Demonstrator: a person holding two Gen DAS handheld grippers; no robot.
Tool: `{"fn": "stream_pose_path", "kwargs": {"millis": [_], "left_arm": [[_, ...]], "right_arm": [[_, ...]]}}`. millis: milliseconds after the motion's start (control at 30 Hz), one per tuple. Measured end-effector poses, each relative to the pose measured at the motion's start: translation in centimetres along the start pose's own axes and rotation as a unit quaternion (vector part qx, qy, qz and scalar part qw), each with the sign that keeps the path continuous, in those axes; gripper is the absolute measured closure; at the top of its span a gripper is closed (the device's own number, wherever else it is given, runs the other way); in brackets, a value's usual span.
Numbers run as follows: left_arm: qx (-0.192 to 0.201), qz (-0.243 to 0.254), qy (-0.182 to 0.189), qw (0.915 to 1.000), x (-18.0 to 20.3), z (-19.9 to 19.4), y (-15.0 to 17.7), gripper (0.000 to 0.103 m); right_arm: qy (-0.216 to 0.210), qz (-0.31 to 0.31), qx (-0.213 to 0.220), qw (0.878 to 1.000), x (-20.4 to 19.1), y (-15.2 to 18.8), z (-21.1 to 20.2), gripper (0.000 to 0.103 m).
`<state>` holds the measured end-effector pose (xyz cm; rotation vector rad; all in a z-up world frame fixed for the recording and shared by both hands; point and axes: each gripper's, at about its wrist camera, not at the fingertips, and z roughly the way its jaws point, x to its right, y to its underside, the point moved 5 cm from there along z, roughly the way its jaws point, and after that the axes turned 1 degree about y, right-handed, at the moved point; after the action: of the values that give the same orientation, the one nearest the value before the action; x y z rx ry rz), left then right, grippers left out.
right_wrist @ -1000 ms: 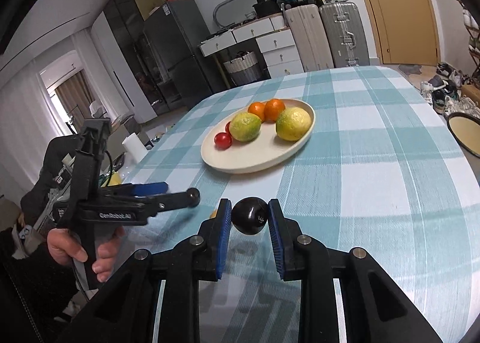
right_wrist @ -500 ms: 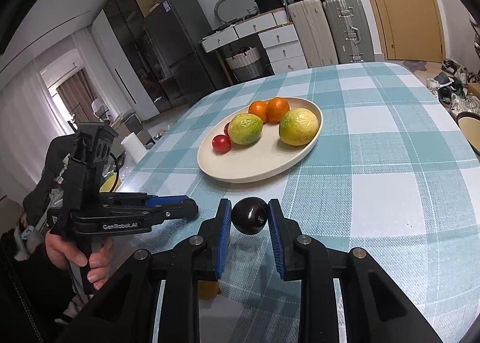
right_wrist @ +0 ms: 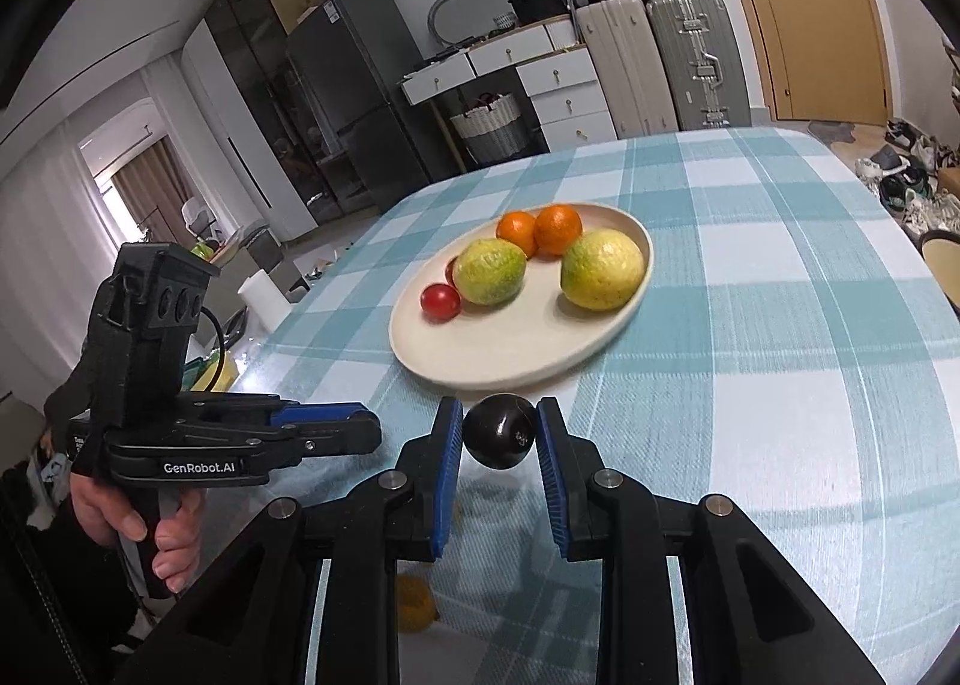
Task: Organize fruits
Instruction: 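Grasp the other dark plum with the left gripper while the right holds its plum, then lift both plums and carry them over the cream plate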
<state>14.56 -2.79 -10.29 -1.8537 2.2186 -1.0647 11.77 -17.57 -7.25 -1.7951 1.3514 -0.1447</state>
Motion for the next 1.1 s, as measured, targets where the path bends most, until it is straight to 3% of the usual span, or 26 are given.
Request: {"fn": "stream_pose_path", "kwargs": {"millis": [367, 867, 1100], "left_arm": [[0.01, -0.01, 0.042, 0.999, 0.3, -0.8, -3.8, 0.081], [0.032, -0.019, 0.042, 0.9984, 0.2, 0.2, -10.7, 0.081], [0.03, -0.039, 0.063, 0.9969, 0.0, 2.4, -13.5, 0.081]], "right_arm": [[-0.01, -0.017, 0.026, 0.999, -1.0, -4.1, 0.9, 0.078], [-0.005, -0.017, 0.045, 0.999, 0.2, -9.2, 2.6, 0.078], [0.005, 0.002, 0.036, 0.999, 2.0, -11.0, 4.4, 0.078]]}}
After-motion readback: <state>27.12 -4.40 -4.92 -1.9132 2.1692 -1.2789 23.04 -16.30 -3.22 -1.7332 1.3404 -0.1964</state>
